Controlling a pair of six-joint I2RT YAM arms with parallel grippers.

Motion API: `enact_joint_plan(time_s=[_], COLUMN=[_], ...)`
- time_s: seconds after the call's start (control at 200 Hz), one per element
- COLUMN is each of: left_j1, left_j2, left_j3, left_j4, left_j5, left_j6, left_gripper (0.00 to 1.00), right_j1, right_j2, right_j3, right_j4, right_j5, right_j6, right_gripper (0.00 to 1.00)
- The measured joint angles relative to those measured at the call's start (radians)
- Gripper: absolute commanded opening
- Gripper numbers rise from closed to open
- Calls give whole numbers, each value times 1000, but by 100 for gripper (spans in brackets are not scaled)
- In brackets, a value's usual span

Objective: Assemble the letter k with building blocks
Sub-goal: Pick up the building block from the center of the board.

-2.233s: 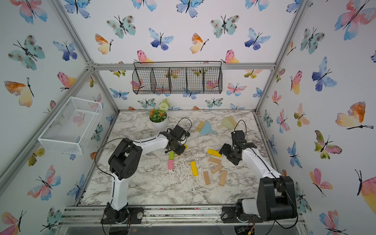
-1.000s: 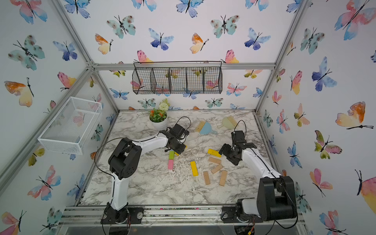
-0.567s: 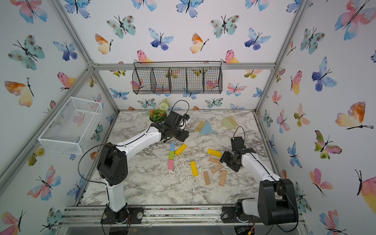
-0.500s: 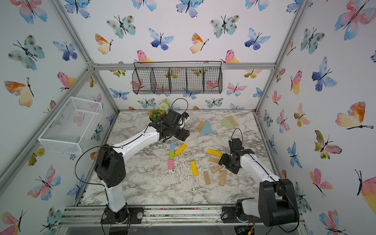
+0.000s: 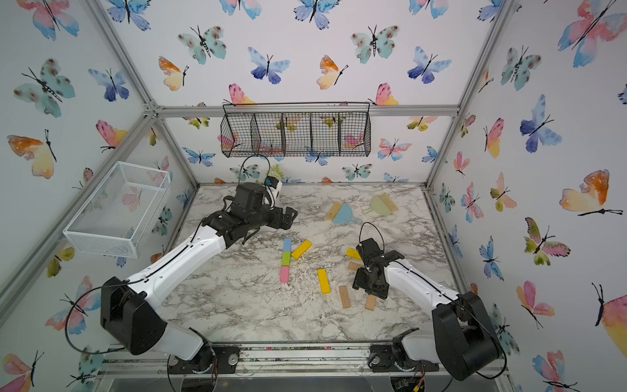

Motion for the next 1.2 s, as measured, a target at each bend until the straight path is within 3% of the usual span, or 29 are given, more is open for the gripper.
enact_joint_plan(time_s=[0.145,0.42,0.526,1.066,1.201], left_j1=[47,55,62,76,76], left_j2=[-33,-35,-45,-61,-61], left_j3=[-18,-81,-112,-133,-133], left_j4=[42,54,68,80,80], left_j5=[24,71,77,76,77], left_j6=[-50,-66,-66,-72,-73], left_gripper=[99,100,100,98,98], right_j1=[1,1,1,7,7], right_j2=[-8,8,8,57,80], right_j3=[-41,-109,-113,-90,-77], right_j4=[2,25,27,13,10], right_j5=[-1,-8,-5,34,36], right_j6=[24,51,56,42,11], right_gripper=[70,67,60,60,54])
